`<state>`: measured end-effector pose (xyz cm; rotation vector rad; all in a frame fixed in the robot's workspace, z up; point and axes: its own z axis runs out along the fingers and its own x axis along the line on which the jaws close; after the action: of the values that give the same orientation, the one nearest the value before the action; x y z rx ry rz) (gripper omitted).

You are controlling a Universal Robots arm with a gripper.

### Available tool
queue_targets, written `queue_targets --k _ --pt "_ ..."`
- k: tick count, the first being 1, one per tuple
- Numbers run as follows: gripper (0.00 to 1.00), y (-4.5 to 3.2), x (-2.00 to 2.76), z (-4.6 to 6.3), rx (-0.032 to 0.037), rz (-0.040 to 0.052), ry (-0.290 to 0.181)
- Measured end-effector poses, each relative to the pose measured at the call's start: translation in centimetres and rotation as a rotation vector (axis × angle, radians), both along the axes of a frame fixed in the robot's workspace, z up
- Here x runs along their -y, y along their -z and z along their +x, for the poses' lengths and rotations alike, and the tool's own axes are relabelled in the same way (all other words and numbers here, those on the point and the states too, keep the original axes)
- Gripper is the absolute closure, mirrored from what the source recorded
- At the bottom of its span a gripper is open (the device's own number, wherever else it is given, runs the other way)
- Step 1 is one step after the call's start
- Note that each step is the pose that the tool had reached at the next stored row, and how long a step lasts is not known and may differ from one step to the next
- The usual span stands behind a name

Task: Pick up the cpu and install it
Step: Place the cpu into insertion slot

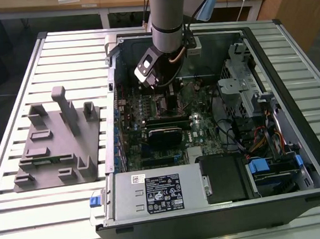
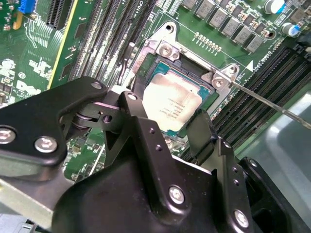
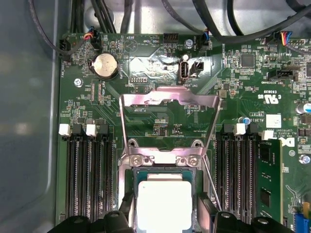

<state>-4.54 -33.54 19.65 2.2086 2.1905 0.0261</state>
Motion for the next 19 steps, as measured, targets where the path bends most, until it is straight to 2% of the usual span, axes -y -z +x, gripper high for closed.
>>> queue_targets --k 5,14,19 --pt "0.38 -0.84 0.0 0.0 0.0003 0.0 0.0" --pt "0.38 -3.6 0.0 0.0 0.0028 -0.0001 0.0" --pt "0.38 -4.78 0.0 0.0 0.0047 -0.0002 0.0"
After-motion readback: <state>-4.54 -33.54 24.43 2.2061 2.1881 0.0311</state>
